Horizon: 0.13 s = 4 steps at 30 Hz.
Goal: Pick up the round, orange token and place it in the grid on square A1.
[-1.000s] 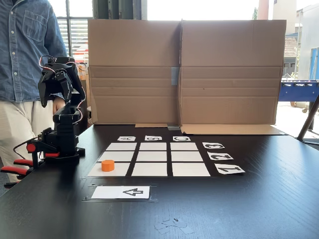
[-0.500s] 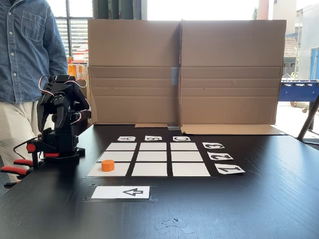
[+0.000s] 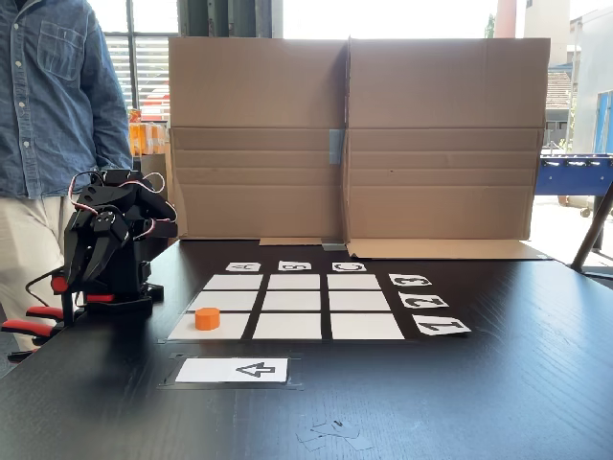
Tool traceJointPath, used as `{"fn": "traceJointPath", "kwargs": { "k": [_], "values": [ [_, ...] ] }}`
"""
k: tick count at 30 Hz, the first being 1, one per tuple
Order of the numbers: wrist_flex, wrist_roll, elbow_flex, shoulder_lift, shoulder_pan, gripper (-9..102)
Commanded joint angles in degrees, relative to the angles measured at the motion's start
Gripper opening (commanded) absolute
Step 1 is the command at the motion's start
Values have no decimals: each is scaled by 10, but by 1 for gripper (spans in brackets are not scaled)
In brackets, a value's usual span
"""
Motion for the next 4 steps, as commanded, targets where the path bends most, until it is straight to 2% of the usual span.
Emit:
{"fn": "traceJointPath", "kwargs": {
  "k": [1, 4],
  "values": [
    [-23, -4, 11, 4, 7, 5],
    [-40, -3, 25, 4, 8, 4]
  ]
}}
